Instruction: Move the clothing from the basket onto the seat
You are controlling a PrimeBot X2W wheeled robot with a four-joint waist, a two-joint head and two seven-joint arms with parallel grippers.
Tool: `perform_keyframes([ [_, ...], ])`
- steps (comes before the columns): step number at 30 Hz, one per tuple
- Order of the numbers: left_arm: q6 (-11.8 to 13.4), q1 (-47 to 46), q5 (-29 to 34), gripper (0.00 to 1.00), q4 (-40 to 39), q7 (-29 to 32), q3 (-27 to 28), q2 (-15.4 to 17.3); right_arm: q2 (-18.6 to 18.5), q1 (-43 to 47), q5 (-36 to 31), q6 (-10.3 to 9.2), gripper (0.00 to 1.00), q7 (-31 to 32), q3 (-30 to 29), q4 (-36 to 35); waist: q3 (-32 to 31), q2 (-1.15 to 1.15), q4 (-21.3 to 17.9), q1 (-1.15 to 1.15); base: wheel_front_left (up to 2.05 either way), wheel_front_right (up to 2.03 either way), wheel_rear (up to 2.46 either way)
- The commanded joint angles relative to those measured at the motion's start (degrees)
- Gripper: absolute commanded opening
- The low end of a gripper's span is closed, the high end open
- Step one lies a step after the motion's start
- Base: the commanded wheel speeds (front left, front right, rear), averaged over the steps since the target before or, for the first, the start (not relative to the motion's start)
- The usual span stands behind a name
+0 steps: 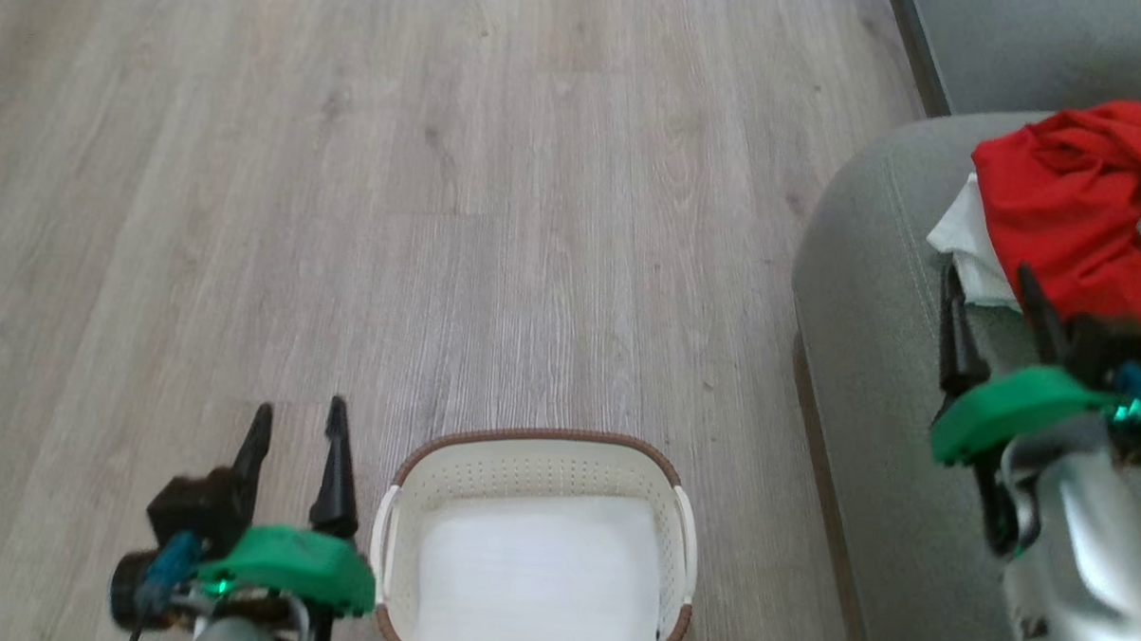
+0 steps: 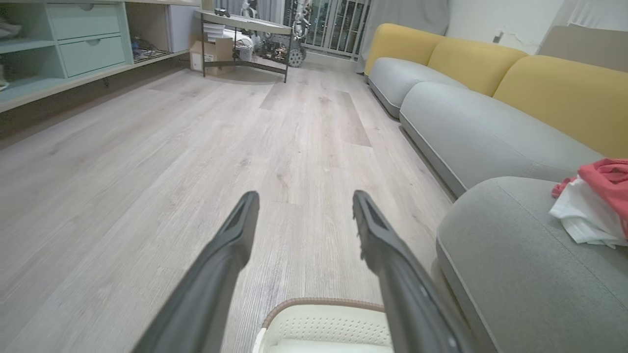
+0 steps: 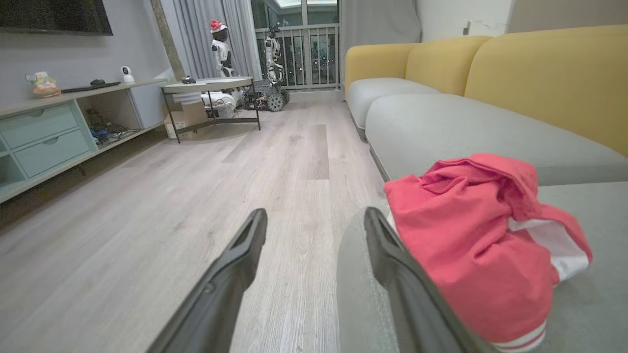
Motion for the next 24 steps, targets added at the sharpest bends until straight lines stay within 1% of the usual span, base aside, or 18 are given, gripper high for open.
perform_keyframes([
  [1, 0.4, -0.4, 0.8, 1.00, -2.6, -0.7, 3.2, 1.1, 1.9, 0.9, -1.2, -0.02, 1.00, -0.5, -0.4, -3.9, -1.0, 0.00, 0.8, 0.00, 0.00, 0.00, 0.00],
  [5, 0.3, 3.3, 1.6, 1.00, -4.0, -0.7, 5.3, 1.0, 5.3, 6.4, -3.5, -0.02, 1.00, -0.5, -1.6, -8.6, -1.7, 0.00, 1.1, 0.00, 0.00, 0.00, 0.00],
  [9, 0.0, 6.5, 2.7, 1.00, -5.2, -0.7, 6.9, 0.4, 6.8, 11.1, -4.8, -0.02, 1.00, -0.5, -1.2, -12.7, -2.1, 0.00, 1.1, 0.00, 0.00, 0.00, 0.00],
  [16, -1.1, 9.9, 4.2, 1.00, -6.0, -0.7, 9.7, -1.0, 7.1, 17.5, -1.9, -0.02, 1.00, -0.5, 1.6, -18.1, -2.0, 0.00, 0.9, 0.00, 0.00, 0.00, 0.00],
  [24, -2.9, 10.6, 6.4, 1.00, -5.7, -0.7, 11.7, -2.5, 7.1, 19.7, -1.5, -0.02, 1.00, -0.5, 2.4, -18.9, -1.5, 0.00, 1.0, 0.00, 0.00, 0.00, 0.00],
])
